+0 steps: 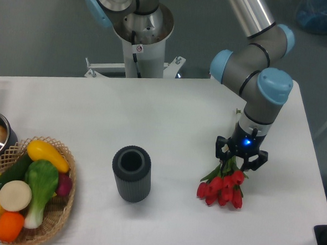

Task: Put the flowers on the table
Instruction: 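Open the gripper to release the tulip stems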

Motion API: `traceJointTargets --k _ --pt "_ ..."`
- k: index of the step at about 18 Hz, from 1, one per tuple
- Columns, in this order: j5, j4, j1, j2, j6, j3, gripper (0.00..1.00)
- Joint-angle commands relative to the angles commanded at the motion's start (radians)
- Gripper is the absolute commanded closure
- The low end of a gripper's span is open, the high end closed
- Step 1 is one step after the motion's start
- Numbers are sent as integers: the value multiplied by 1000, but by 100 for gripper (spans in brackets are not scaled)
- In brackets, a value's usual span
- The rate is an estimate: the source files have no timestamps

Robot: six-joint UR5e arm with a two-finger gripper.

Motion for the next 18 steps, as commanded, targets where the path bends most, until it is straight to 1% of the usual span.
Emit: traceJointTargets --k 1,4,6,8,13,15,18 --pt "-2 0 11 18 -5 1 0" --pt "-2 0 23 32 -5 -12 0" --pt "-8 2 28 71 -6 -8 0" --pt "-5 2 19 138 -3 -6 0" --pt "3 0 22 236 8 0 0" --pt "6 -2 31 252 18 -3 0" --pt "47 0 45 261 40 -6 0"
